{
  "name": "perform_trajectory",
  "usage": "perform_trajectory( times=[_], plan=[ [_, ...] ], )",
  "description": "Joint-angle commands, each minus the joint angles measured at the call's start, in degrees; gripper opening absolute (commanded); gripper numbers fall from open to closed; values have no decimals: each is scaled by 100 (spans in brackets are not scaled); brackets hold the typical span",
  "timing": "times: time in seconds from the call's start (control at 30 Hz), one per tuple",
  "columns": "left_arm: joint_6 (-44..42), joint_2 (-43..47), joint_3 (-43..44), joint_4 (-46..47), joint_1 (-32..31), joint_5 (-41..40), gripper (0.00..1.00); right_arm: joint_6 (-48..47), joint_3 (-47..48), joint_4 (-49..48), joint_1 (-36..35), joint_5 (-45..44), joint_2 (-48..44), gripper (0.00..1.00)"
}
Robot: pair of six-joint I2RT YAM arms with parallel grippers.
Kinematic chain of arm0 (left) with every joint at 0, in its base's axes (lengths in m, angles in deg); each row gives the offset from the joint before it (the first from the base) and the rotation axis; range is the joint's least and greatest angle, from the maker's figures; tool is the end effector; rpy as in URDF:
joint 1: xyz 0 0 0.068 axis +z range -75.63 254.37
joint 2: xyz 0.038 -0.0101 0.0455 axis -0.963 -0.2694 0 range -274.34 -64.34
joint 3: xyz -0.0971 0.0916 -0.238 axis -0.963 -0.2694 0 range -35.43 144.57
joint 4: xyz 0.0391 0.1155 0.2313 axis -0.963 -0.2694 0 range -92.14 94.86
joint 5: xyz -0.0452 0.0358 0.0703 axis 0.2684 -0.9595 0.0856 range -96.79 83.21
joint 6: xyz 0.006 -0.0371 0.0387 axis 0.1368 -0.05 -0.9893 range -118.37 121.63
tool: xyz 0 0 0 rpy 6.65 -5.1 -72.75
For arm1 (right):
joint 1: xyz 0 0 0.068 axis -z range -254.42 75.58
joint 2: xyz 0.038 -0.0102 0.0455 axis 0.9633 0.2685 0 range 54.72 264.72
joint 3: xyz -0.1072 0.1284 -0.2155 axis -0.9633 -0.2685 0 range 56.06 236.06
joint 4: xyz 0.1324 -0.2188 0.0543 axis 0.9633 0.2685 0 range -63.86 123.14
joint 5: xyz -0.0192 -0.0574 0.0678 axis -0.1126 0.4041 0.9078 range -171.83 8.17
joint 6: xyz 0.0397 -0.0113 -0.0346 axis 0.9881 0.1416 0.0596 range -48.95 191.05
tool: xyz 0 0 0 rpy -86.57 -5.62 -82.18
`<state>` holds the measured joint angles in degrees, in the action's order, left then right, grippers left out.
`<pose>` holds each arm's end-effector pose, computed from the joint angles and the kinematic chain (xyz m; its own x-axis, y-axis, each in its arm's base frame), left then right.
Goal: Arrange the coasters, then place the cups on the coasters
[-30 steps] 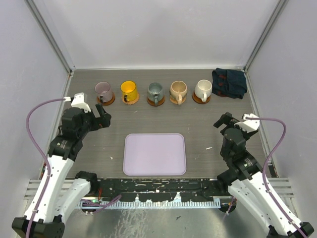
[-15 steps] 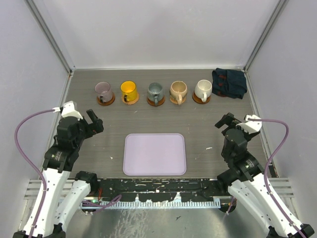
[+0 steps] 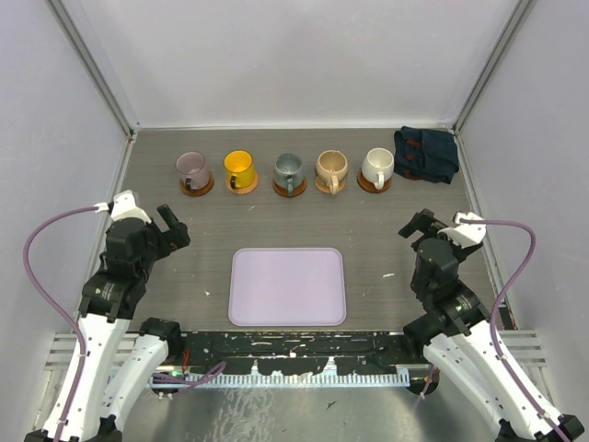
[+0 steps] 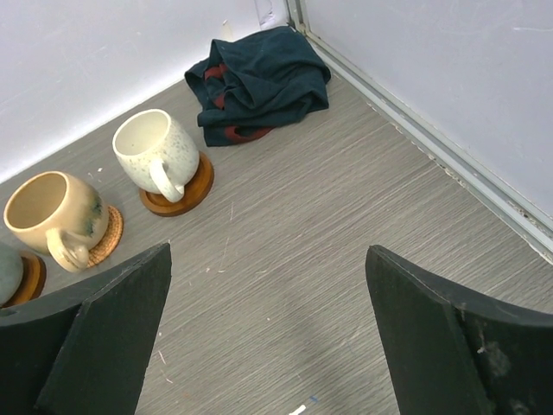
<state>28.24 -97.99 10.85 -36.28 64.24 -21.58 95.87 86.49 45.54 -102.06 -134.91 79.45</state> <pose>0.1211 -0.0125 0.3201 -0.3974 -0.3690 -0.8402 -0.2558 0.9238 -0.2847 0.1113 0.0261 0.2855 -0.0185 0.2749 -0.9613 0.4596 0.8562 0.2360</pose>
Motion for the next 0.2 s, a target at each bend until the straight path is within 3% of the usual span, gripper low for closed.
perform_trajectory(
  times=[0.0,0.17],
  plan=[
    [-46,-9,80,180,-15,-5,98,111,209,-94,5,-126,49,98],
    [-95,-36,65,212,-14,66,98,94,207,-94,4,-156,43,98]
  ],
)
